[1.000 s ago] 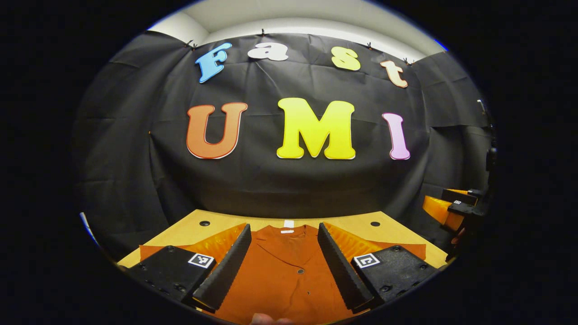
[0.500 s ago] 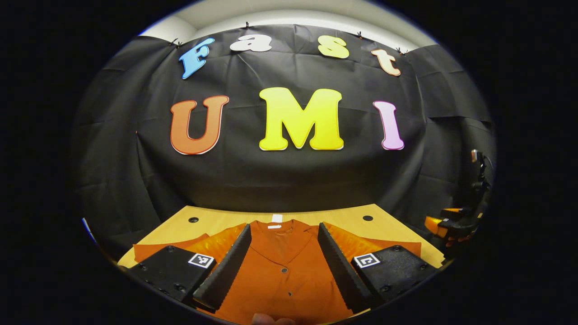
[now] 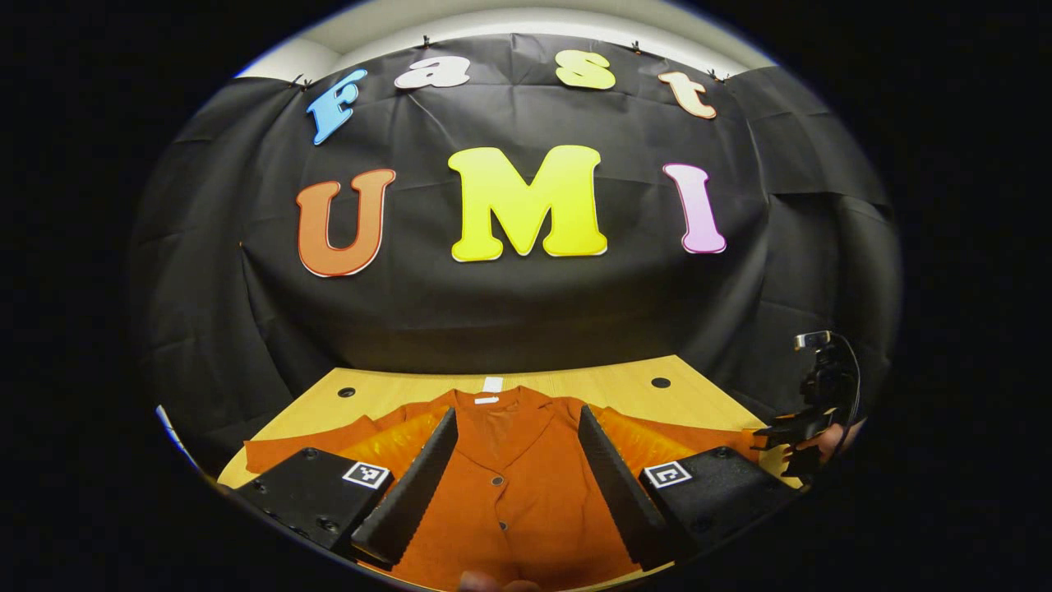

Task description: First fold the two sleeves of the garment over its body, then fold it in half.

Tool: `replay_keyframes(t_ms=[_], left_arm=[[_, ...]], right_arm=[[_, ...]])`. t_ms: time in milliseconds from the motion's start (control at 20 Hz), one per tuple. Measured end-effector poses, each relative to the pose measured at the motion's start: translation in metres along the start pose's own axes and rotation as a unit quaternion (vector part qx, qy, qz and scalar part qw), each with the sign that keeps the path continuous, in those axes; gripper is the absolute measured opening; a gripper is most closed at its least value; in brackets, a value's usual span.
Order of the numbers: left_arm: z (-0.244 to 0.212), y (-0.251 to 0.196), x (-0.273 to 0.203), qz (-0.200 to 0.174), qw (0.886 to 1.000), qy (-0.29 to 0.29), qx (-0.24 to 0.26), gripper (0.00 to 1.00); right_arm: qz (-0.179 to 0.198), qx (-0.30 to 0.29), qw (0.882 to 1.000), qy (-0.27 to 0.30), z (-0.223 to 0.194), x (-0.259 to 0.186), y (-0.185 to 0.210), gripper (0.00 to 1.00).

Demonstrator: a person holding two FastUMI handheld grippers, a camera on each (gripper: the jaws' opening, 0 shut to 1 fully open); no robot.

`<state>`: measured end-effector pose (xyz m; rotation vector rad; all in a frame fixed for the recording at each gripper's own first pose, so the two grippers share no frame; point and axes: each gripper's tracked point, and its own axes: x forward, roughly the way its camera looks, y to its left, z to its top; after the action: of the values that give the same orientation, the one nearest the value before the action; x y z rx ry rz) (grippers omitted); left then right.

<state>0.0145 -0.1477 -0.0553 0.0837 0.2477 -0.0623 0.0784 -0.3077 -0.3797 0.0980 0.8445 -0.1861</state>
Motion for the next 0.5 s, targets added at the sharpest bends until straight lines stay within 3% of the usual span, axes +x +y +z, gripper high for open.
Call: replay_keyframes(t_ms=[300, 400, 500], left_arm=[[0.001, 0.002, -0.002, 0.015, 1.0, 0.004, 0.001, 0.96], [0.0, 0.002, -0.002, 0.019, 1.0, 0.005, -0.002, 0.96], [-0.001, 0.001, -0.002, 0.021, 1.0, 0.007, -0.005, 0.96]], right_arm=[[-0.001, 0.017, 0.999, 0.043, -0.019, 0.012, -0.003, 0.94], [0.002, 0.017, 0.999, 0.043, -0.018, 0.012, -0.006, 0.88], [-0.001, 0.027, 0.999, 0.045, -0.02, 0.01, -0.008, 0.66]])
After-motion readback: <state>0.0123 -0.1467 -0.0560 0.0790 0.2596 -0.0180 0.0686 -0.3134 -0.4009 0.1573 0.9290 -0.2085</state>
